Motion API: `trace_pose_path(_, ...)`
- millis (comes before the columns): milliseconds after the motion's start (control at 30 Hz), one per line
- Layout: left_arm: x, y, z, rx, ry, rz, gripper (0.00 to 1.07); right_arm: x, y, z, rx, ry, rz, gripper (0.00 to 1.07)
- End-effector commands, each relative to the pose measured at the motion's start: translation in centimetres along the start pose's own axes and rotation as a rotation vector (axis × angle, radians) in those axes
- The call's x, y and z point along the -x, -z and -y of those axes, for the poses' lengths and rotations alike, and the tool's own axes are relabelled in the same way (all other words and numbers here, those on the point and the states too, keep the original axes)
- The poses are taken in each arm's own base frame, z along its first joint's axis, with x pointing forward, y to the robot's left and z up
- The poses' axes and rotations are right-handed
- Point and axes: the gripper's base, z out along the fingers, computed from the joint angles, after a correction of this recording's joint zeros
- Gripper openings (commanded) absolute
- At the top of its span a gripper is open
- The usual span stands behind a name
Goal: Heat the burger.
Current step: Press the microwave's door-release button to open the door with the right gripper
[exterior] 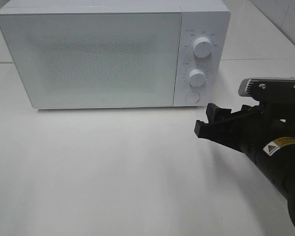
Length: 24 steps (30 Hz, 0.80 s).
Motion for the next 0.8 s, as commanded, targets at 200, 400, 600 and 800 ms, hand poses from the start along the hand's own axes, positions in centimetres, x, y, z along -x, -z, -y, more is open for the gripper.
trace_pose_path(200, -0.21, 0.24, 0.04, -0.003, 0.0, 0.018, 0.98, -0.23, 0.0, -0.19, 0.004, -0.489, -0.029, 0.37)
trace_pose_path(400, -0.21, 0.24, 0.04, -0.003, 0.0, 0.018, 0.98, -0.29, 0.01, -0.2, -0.003, -0.792, -0.035, 0.16)
trace_pose_path(600, -0.21, 0.24, 0.04, -0.003, 0.0, 0.018, 0.98, -0.37, 0.01, -0.2, -0.012, -1.061, -0.044, 0.0)
trace_pose_path(800, -0.21, 0.24, 0.04, -0.003, 0.0, 0.018, 0.98, -0.39, 0.01, -0.19, -0.018, -1.231, -0.045, 0.0)
